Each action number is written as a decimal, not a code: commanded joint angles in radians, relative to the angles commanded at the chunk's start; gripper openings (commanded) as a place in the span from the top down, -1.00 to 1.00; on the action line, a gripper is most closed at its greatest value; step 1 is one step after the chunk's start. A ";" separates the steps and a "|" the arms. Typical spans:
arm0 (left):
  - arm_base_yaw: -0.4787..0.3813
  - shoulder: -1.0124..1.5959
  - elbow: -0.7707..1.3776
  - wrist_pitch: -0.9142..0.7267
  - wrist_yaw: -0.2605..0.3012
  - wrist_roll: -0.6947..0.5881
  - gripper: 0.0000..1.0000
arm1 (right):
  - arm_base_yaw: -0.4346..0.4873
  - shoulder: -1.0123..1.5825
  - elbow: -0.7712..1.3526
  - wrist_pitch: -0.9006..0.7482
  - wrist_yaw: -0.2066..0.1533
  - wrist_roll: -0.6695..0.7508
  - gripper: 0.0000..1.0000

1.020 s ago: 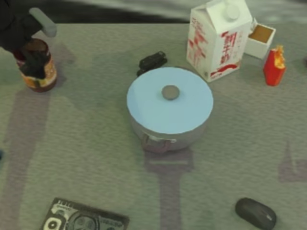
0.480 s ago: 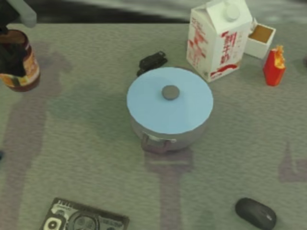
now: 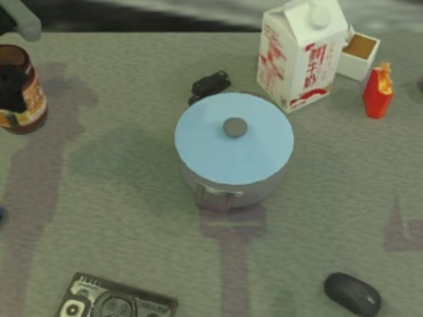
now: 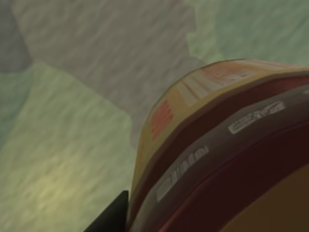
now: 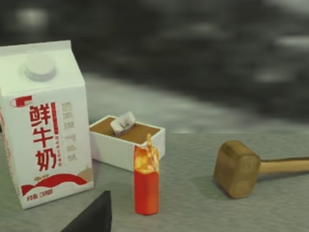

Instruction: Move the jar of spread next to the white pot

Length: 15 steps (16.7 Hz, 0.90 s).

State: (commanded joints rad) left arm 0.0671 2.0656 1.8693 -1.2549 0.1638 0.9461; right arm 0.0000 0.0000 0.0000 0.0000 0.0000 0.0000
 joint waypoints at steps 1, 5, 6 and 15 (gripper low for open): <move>-0.001 0.000 0.000 0.001 0.000 -0.002 1.00 | 0.000 0.000 0.000 0.000 0.000 0.000 -1.00; -0.036 -0.008 -0.029 0.030 -0.022 -0.111 1.00 | 0.000 0.000 0.000 0.000 0.000 0.000 -1.00; -0.053 -0.011 -0.043 0.043 -0.032 -0.165 1.00 | 0.000 0.000 0.000 0.000 0.000 0.000 -1.00; -0.267 -0.051 -0.237 0.206 -0.153 -0.890 1.00 | 0.000 0.000 0.000 0.000 0.000 0.000 -1.00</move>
State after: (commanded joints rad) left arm -0.1996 2.0148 1.6319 -1.0491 0.0107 0.0557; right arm 0.0000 0.0000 0.0000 0.0000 0.0000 0.0000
